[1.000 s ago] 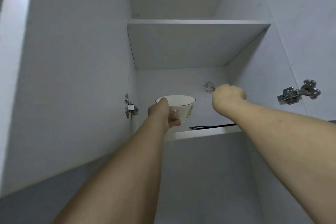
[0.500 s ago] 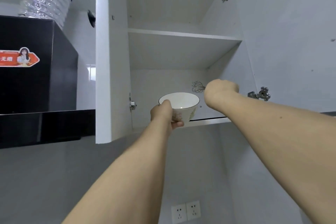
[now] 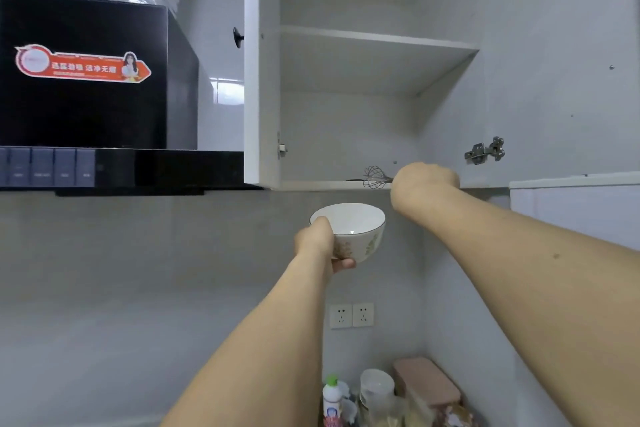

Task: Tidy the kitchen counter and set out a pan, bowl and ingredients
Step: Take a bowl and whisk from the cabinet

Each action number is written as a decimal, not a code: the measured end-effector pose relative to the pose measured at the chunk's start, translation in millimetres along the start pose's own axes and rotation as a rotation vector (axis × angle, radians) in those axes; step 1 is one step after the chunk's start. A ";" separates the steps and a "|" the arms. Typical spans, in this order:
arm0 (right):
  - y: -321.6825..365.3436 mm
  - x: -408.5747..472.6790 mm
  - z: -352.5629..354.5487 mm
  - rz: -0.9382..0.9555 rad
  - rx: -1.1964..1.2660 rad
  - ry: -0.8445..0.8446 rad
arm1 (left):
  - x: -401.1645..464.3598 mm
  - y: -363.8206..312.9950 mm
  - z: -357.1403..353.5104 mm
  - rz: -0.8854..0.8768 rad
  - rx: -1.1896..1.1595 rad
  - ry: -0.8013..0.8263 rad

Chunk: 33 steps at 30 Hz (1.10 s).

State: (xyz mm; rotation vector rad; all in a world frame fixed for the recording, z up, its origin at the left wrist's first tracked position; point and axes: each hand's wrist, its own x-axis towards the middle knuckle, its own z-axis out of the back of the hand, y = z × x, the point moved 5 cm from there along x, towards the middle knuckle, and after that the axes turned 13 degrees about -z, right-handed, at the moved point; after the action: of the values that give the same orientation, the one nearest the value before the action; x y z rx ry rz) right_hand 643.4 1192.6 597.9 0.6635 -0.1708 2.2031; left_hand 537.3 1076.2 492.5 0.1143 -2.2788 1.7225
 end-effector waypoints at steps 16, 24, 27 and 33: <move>103.9 -204.3 -120.7 0.397 0.025 0.379 | -110.0 136.7 260.4 0.259 0.161 -0.319; 203.5 -314.8 -165.6 0.543 0.201 0.604 | -179.8 171.7 430.1 0.364 0.095 -0.564; 234.4 -346.6 -175.7 0.629 0.250 0.700 | -203.7 179.5 481.8 0.403 0.097 -0.633; 309.3 -414.6 -176.8 0.771 0.251 0.775 | -231.4 173.7 592.5 0.399 0.128 -0.741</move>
State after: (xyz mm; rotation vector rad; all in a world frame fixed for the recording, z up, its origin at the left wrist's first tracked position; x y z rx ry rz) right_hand 563.3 767.7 263.5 -0.2321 0.3088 3.0821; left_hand 615.0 536.9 121.2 0.4093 -2.8423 2.3251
